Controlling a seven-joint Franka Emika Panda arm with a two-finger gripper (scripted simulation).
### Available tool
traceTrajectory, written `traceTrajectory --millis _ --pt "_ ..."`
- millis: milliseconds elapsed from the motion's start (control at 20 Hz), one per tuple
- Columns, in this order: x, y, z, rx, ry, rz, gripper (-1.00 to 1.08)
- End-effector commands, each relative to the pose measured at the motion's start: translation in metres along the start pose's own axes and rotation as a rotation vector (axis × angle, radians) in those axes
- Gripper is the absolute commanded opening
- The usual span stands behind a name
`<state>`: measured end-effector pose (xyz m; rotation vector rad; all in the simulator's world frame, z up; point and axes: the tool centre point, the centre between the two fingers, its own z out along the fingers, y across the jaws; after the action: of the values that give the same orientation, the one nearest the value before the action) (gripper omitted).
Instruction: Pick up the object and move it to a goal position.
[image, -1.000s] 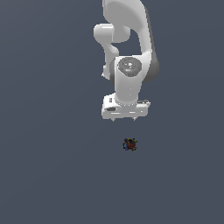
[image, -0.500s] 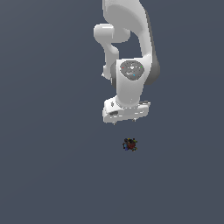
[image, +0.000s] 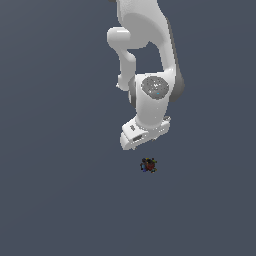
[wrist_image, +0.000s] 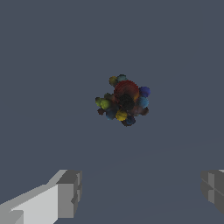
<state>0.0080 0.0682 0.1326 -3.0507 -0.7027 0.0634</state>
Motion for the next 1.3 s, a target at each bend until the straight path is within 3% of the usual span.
traceTrajectory --millis 0,1250 --pt "0.005 0.0 0.004 -0.003 0.001 -0.078 1.0" --pt "0.05 -0.003 0.04 -0.029 0.015 -0.821 1.0"
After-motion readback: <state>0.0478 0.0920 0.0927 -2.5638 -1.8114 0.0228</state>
